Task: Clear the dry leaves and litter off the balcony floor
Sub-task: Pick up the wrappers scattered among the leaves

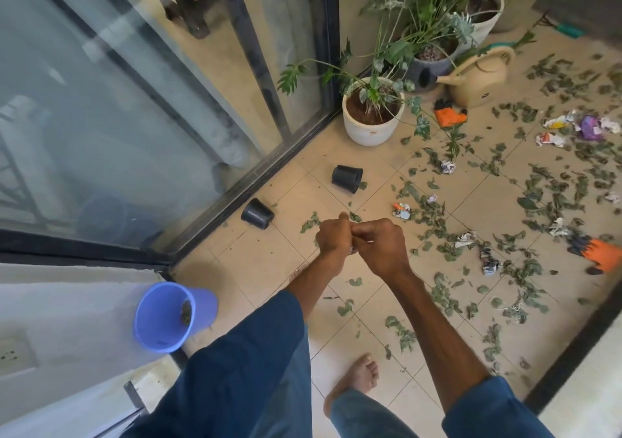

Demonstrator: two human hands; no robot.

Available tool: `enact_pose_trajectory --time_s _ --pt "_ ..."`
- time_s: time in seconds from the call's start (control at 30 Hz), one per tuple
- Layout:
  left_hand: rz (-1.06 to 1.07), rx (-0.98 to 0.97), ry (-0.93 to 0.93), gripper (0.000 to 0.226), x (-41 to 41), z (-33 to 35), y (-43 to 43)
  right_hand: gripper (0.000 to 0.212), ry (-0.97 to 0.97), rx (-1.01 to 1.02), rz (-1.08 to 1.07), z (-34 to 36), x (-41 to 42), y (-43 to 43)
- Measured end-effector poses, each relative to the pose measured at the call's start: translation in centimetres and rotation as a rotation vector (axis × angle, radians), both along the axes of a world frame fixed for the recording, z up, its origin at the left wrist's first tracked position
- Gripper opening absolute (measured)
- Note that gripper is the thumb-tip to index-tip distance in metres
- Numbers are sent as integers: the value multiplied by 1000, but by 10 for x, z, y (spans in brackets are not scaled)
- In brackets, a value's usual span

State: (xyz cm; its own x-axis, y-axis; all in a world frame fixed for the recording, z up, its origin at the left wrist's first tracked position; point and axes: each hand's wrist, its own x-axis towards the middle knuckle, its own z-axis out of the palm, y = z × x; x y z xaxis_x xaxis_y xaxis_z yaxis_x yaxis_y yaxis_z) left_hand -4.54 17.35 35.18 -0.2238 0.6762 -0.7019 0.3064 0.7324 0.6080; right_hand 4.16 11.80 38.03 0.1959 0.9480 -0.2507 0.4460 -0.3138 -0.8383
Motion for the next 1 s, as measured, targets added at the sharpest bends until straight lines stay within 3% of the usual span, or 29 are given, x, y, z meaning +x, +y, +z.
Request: enact_pose_trajectory --time_s 0.13,0.3,0.5,0.67,1.0 --pt "-91 120 13 43 -5 2 -1 24 75 -4 -217 -2 -1 2" --pt "-167 225 44 56 -26 6 3 12 277 -101 -187 2 -3 1" --pt "-65 155 0 60 -53 -10 0 8 347 -248 -296 -19 -4 -6" --pt "-114 88 -124 59 -65 -25 1 11 338 -322 -292 -40 -3 0" --pt "-201 51 -196 50 -64 -32 36 12 342 -403 -301 -58 -6 42"
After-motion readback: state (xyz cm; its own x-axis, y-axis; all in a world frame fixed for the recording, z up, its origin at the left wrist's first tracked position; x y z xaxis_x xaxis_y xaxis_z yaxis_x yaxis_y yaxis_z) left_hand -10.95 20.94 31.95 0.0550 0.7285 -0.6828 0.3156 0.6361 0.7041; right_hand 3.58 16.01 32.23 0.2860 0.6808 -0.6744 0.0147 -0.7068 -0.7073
